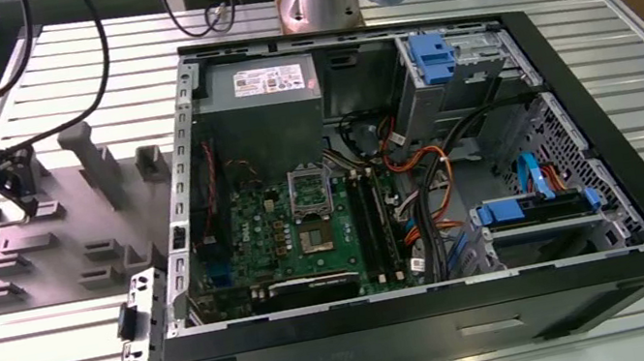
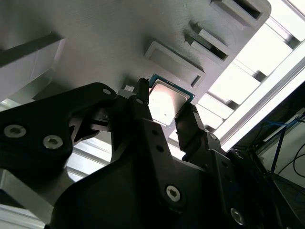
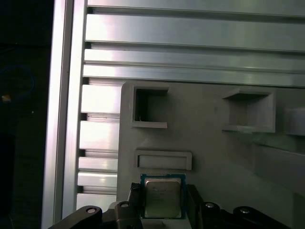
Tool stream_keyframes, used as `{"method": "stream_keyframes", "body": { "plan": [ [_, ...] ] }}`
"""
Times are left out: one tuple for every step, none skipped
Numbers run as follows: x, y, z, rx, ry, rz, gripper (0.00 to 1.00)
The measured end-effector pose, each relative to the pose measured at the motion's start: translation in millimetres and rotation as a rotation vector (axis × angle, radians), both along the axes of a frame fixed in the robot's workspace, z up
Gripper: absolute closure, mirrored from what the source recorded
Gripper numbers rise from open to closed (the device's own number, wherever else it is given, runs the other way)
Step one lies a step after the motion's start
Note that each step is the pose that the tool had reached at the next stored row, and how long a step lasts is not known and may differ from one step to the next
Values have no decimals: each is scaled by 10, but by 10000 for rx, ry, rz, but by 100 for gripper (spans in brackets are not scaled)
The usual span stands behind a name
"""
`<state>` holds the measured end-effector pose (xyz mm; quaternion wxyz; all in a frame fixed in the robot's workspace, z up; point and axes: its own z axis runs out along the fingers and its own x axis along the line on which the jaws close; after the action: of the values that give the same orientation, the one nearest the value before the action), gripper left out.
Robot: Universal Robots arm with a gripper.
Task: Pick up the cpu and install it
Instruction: 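Pick up the cpu and move it towards the insertion slot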
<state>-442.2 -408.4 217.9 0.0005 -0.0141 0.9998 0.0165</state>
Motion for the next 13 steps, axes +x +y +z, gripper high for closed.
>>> {"method": "stream_keyframes", "body": {
  "plan": [
    [0, 0, 2, 0, -1, 0, 53],
    [0, 0, 4, 0, 0, 0, 53],
    [0, 0, 6, 0, 0, 0, 53],
    [0, 0, 9, 0, 0, 0, 53],
    [0, 0, 11, 0, 0, 0, 53],
    [0, 0, 13, 0, 0, 0, 53],
    [0, 0, 15, 0, -1, 0, 53],
    [0, 0, 18, 0, 0, 0, 53],
    [0, 0, 21, 0, 0, 0, 53],
    [0, 0, 23, 0, 0, 0, 53],
    [0, 0, 26, 0, 0, 0, 53],
    [0, 0, 28, 0, 0, 0, 53],
    [0, 0, 31, 0, 0, 0, 53]
  ]
}}
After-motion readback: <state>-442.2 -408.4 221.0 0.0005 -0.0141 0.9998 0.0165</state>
